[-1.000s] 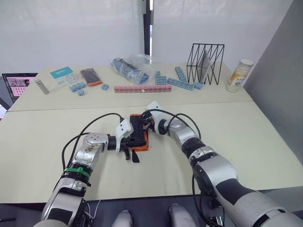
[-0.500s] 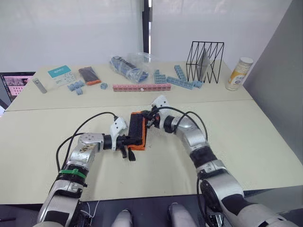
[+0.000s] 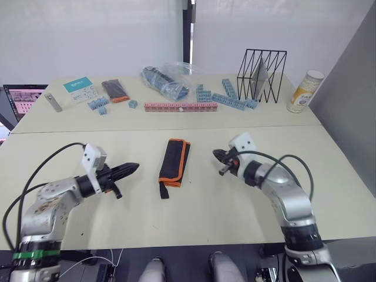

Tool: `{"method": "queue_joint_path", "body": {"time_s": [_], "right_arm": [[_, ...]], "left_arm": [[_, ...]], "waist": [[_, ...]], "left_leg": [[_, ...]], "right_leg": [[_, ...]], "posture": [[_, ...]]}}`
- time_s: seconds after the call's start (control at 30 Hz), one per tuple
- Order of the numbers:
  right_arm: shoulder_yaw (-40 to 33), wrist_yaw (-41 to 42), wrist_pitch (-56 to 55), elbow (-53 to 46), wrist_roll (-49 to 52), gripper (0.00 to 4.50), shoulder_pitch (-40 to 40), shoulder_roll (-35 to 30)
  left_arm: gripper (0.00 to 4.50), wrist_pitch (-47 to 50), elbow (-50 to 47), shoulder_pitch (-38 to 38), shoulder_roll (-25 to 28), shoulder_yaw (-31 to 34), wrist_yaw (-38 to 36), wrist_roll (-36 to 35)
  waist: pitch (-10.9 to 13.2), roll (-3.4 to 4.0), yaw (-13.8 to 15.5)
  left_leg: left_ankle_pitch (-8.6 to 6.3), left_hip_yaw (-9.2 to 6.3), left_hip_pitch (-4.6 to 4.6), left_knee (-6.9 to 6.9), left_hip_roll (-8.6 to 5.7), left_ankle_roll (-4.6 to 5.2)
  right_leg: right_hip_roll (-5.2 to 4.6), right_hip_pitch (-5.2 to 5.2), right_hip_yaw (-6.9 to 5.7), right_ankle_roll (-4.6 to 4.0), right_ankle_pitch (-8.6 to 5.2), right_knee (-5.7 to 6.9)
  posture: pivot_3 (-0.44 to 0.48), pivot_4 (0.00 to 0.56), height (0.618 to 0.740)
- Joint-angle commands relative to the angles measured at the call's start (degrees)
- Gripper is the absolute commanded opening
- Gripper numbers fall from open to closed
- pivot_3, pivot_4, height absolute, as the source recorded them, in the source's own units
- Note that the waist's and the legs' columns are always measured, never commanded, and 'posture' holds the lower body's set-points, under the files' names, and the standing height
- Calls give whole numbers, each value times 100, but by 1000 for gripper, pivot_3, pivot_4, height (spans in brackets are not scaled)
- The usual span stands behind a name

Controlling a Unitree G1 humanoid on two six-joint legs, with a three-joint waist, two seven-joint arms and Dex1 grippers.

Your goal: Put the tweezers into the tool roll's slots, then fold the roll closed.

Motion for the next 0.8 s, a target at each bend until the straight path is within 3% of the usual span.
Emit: {"method": "queue_joint_path", "body": {"time_s": [0.03, 0.1, 0.23, 0.47, 0.63, 0.8], "right_arm": [[-63, 167, -247, -548, 209, 0, 286, -197], [-171, 165, -256, -640, 284, 0, 483, -301], [-652, 200, -310, -835, 544, 0, 984, -574], [-2033, 436, -803, -707, 1034, 0, 2079, -1144], [-2936, 646, -1221, -282, 1259, 0, 2715, -1422], [-3328, 738, -1676, 174, 1338, 0, 3015, -1516]], "left_arm": [[20, -171, -169, 302, 205, 449, 165, 19], [20, -193, -229, 529, 259, 596, 228, -2], [20, -240, -276, 990, 348, 842, 266, -33], [20, -497, 270, 1372, 688, 1500, 89, -37], [20, -756, 687, 1365, 956, 1630, -49, 47], [20, -772, 830, 1123, 1067, 1595, -48, -18]], "waist": [[5, 6, -57], [13, 19, -37], [12, 18, 202], [12, 13, 355], [12, 13, 366], [11, 9, 360]], "left_leg": [[20, -73, -9, -5, -61, 31], [55, -193, -14, -25, -148, 79], [67, -145, -55, -23, -130, 54], [70, -116, -92, -14, -135, 42], [69, -94, -85, -12, -134, 41], [70, -71, -86, 2, -129, 42]], "right_leg": [[-74, 18, -99, 4, -23, 14], [-156, 52, -194, 27, -61, 29], [-166, 15, -189, 20, -54, 20], [-179, -8, -183, 35, -41, 1], [-189, -6, -179, 11, -55, 0], [-192, 0, -170, 3, -59, 0]], "posture": [[0, 150, 724], [0, 150, 724], [0, 150, 724], [0, 150, 724], [0, 150, 724], [0, 150, 724]]}}
